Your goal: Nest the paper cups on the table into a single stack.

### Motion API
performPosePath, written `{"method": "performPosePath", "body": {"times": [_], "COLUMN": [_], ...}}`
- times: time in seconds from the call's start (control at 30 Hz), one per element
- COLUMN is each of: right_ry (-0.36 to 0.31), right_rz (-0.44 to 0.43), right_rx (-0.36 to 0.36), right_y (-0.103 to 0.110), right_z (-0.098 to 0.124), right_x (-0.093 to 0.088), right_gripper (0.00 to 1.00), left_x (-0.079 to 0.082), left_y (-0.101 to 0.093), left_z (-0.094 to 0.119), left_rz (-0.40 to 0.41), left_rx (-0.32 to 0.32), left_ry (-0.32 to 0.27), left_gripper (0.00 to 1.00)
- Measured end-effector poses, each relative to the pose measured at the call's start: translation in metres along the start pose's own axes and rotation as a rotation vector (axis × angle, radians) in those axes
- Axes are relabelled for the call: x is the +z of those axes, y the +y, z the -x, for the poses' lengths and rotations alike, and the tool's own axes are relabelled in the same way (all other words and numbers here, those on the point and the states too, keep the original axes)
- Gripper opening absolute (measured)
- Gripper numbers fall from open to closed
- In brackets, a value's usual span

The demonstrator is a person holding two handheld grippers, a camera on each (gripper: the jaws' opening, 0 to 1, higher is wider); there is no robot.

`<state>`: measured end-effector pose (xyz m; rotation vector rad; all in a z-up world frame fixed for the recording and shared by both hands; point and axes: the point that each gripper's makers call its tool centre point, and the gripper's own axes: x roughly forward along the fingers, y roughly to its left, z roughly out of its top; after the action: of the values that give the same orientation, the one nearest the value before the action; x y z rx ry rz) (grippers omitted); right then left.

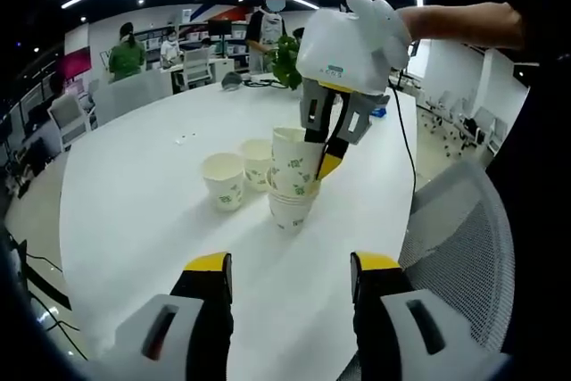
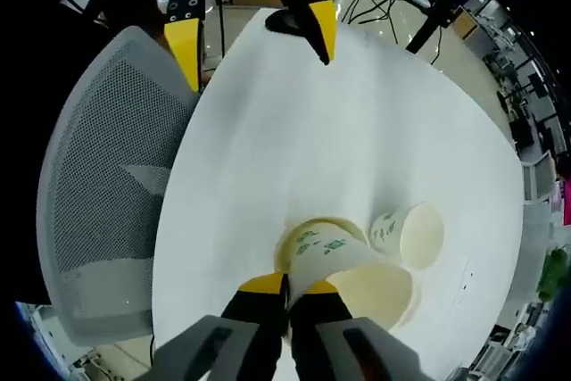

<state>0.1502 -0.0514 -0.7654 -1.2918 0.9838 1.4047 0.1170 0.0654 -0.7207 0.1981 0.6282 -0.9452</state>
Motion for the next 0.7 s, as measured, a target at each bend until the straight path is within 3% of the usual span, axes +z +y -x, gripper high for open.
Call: {"method": "performPosePath", "body": {"times": [0.7], "right_ry": [-0.002], "right_rz": [-0.001], "right_rx": [0.006], "right_y": [0.0002], "right_z": [-0.0025], "right_x": [0.0037], "right_gripper": [0.02], "left_x": [-0.0058], "left_y": [0.0029], "left_z": [0.0011], "left_rz": [0.005], "left_rx": [0.011], "left_ry": [0.014], "left_gripper": [0.51]}}
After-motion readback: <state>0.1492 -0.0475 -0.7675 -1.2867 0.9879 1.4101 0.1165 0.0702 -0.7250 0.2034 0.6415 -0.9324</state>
